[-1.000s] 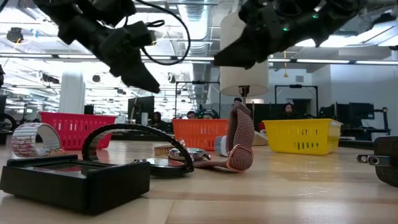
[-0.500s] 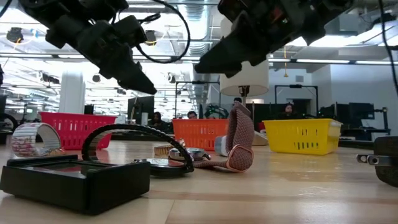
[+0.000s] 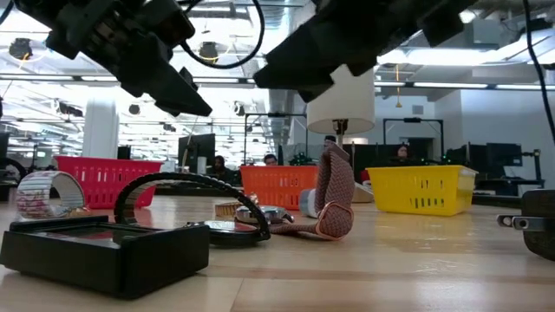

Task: Pick & Place Office items
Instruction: Put the dark brown wrist watch into the yellow bin

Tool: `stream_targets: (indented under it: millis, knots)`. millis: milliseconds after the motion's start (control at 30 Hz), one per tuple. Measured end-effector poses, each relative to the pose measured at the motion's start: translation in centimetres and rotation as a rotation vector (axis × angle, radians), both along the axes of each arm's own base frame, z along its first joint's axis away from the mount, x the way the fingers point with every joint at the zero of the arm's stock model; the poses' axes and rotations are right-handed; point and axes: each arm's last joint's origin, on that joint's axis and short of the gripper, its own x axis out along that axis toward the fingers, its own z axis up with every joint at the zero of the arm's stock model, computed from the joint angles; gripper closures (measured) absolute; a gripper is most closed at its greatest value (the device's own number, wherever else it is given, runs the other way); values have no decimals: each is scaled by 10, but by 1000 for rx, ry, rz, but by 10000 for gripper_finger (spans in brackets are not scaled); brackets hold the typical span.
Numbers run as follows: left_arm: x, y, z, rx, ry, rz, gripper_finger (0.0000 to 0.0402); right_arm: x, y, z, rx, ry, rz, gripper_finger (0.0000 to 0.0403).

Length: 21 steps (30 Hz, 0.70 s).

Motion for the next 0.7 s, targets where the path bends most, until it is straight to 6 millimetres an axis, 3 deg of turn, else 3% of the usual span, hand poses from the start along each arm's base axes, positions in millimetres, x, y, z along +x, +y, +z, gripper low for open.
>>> stream_targets:
  millis: [300, 533, 700]
  knots:
    - [-1, -9, 1, -65, -1, 1, 262, -2, 22, 11, -2, -18, 66, 275]
    - [-1, -10, 1, -69, 0, -3, 262, -7, 21, 3, -32, 64, 67, 275]
    - [-1, -10, 1, -62, -1, -7, 262, -4, 22, -15, -37, 117, 73, 275]
